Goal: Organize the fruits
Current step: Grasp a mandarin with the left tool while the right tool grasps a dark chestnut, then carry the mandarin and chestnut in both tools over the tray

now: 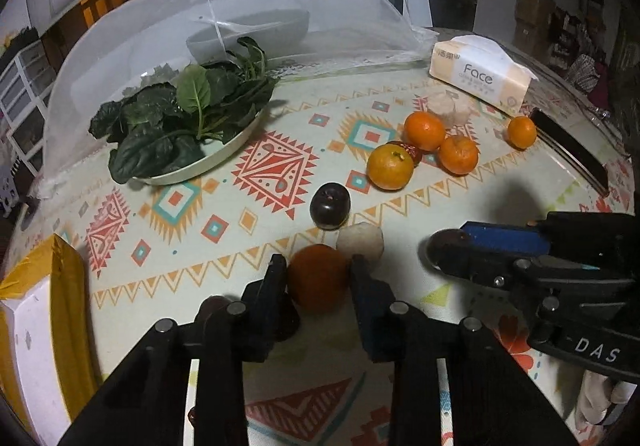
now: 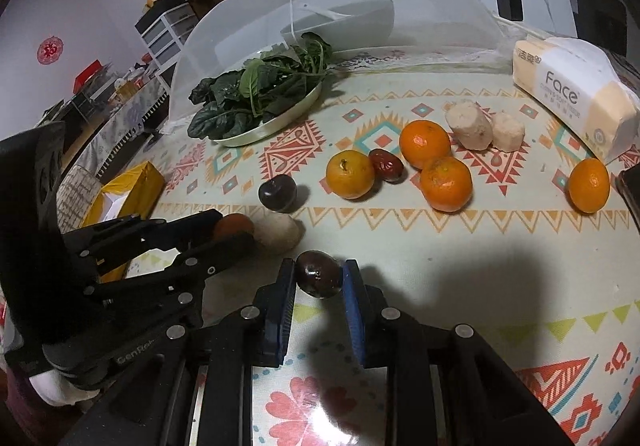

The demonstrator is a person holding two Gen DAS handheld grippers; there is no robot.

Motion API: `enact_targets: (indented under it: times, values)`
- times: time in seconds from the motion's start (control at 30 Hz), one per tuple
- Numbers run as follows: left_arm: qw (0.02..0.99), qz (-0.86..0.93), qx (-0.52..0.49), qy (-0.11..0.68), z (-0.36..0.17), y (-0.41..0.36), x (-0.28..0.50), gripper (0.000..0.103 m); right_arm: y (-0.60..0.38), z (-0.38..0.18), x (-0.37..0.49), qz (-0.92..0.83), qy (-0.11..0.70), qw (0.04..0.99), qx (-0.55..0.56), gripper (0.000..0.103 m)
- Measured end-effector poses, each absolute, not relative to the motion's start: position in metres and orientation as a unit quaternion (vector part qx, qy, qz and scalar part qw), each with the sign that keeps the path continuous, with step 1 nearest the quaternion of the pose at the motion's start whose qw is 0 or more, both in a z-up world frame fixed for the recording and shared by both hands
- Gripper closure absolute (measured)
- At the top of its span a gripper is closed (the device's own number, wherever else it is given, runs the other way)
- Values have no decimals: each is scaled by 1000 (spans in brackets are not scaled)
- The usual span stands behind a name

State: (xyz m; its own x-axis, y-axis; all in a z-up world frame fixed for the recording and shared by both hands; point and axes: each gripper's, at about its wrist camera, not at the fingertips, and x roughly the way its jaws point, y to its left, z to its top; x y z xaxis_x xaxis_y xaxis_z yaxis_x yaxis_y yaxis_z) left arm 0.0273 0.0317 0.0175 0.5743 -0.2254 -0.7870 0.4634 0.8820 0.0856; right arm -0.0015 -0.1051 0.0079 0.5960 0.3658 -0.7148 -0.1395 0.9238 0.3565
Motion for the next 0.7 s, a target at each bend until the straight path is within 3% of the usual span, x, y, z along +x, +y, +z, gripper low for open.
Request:
enact_targets:
  times: [0.33, 0.7]
  values:
    - [896, -184, 94, 394, 50, 48, -1, 72, -107, 13, -4, 134, 409, 893, 130, 78]
    - [930, -150, -42, 333, 109, 149, -76, 72, -87, 28, -16, 145, 376, 909, 107, 78]
